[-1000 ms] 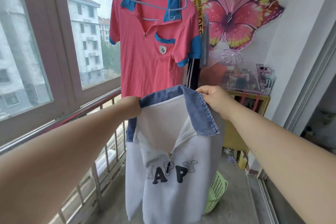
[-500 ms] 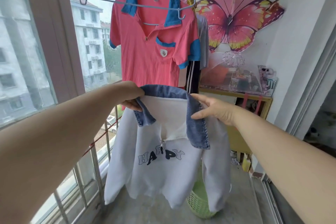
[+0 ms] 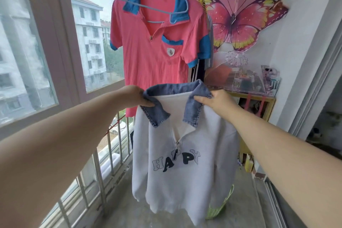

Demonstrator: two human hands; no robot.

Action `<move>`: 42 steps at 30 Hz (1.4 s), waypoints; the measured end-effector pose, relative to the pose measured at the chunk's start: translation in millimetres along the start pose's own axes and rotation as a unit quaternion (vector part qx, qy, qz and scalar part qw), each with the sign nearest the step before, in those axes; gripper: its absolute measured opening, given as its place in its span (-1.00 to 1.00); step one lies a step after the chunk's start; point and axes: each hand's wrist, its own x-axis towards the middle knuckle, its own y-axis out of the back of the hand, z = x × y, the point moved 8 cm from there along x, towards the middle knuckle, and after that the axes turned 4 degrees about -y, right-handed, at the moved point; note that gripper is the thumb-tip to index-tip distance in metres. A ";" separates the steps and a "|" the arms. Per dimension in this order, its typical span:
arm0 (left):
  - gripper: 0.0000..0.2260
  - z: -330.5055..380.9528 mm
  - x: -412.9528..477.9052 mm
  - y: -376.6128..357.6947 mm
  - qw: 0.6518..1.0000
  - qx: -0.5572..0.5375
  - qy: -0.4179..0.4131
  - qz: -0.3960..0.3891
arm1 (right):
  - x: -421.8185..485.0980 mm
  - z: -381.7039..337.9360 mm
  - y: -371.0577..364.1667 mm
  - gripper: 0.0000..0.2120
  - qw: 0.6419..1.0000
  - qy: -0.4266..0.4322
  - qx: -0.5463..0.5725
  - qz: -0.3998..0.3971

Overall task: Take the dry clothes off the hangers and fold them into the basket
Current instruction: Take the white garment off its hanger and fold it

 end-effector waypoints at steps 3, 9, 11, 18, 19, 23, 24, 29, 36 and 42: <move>-0.49 -4.7 0.2 -10.7 0.992 -0.125 -0.015 -0.008 | 0.2 6.2 5.2 -0.54 1.000 -0.010 0.009 0.024; -0.64 11.6 -6.2 -9.3 0.991 -0.024 -0.113 0.061 | -7.9 12.4 7.9 -0.38 1.000 -0.018 -0.022 0.010; -0.66 15.0 -10.0 -11.5 0.991 0.006 -0.129 0.023 | -11.5 13.8 10.4 -0.49 0.998 -0.023 -0.055 0.013; -0.72 13.8 -16.9 -17.5 0.988 0.084 -0.121 -0.043 | -19.9 15.5 11.9 -0.64 0.996 -0.018 -0.092 -0.004; -0.73 14.5 -17.3 -19.1 0.989 0.083 -0.116 -0.039 | -22.0 14.2 12.1 -0.68 0.995 -0.017 -0.099 -0.002; -0.63 13.8 -14.8 -22.6 0.995 0.094 -0.044 0.003 | -31.1 9.1 10.7 -0.73 0.989 -0.022 -0.146 0.014; -0.59 13.2 -14.1 -24.8 0.995 0.098 -0.021 0.009 | -33.5 8.9 10.1 -0.67 0.986 -0.029 -0.166 0.022; -0.56 18.1 -11.4 -44.7 0.998 0.052 0.041 -0.003 | -48.0 3.8 2.3 -0.60 0.947 -0.035 -0.305 0.097; -0.65 29.5 -14.9 -66.3 0.993 0.028 0.108 0.037 | -58.7 -7.0 -28.9 -0.89 0.926 -0.027 -0.355 0.124; -0.81 44.3 -14.4 -82.7 0.993 0.032 0.081 0.085 | -63.4 -1.8 -56.7 -0.80 0.974 -0.110 -0.182 0.080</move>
